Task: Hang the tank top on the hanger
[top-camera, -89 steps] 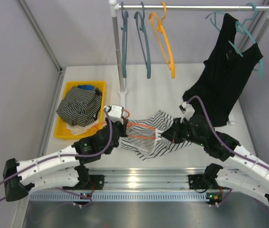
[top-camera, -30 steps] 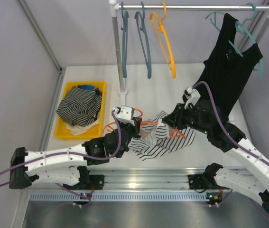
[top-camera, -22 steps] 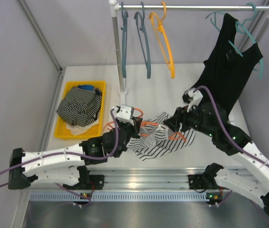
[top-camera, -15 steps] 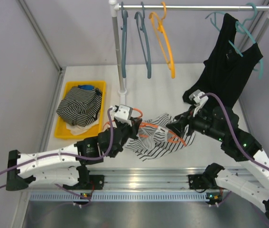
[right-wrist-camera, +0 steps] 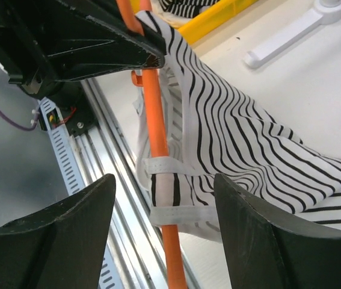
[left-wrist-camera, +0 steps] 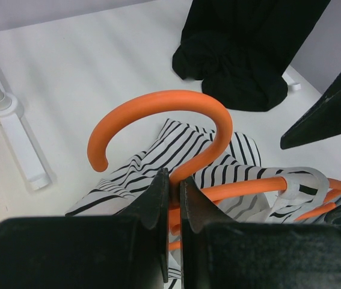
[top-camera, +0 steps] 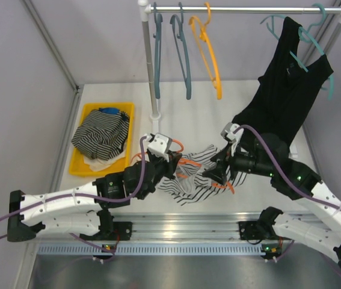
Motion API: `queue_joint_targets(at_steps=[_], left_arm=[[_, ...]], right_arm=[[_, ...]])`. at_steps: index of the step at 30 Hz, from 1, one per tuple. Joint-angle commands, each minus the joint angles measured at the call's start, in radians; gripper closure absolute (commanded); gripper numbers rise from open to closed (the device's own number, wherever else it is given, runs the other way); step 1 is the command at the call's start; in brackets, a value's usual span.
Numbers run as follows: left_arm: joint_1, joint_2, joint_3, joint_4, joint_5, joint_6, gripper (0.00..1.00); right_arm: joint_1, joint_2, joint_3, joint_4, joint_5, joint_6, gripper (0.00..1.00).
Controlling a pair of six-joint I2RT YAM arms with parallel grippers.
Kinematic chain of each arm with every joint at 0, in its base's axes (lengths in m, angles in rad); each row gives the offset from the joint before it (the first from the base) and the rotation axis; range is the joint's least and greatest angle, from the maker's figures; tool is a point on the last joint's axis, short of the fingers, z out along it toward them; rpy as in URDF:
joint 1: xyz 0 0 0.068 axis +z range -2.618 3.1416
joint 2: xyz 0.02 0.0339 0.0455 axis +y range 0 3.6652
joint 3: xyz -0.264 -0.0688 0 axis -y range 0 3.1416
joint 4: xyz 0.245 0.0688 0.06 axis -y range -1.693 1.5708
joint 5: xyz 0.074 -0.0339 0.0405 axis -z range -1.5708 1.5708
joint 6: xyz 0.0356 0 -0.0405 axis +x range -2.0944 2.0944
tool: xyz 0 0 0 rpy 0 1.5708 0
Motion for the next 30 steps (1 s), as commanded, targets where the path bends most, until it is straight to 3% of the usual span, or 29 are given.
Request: queue_joint_targets(at_steps=[1,7,15,17,20,21,23,27,30], left_arm=[[-0.005,-0.022,0.052,0.036,0.004,0.011,1.00],[-0.005,-0.019,0.055,0.036,-0.004,0.019,1.00],[-0.005,-0.027,0.060,0.036,0.013,0.017,1.00],[-0.005,-0.024,0.063,0.036,0.019,0.014,1.00],[-0.005,-0.024,0.067,0.032,0.025,0.013,1.00],[-0.005,-0.021,0.069,0.029,0.025,0.013,1.00],[-0.005,-0.018,0.073,0.021,0.020,0.014,1.00],[-0.005,-0.034,0.083,0.016,0.007,0.022,0.55],[-0.005,-0.048,0.101,0.001,0.007,0.040,0.48]], right_arm=[[0.045,0.007,-0.018,0.020,-0.028,-0.016,0.34],[0.137,0.030,-0.038,0.014,0.057,-0.008,0.39],[0.172,0.031,-0.044,0.018,0.136,0.000,0.55],[0.174,0.038,-0.044,0.023,0.149,0.004,0.64],[0.177,0.047,-0.049,0.029,0.153,0.012,0.95],[0.178,0.047,-0.050,0.038,0.158,0.015,1.00],[0.178,0.042,-0.063,0.047,0.155,0.021,1.00],[0.178,0.012,-0.087,0.073,0.152,0.037,1.00],[0.178,0.001,-0.099,0.081,0.159,0.047,1.00]])
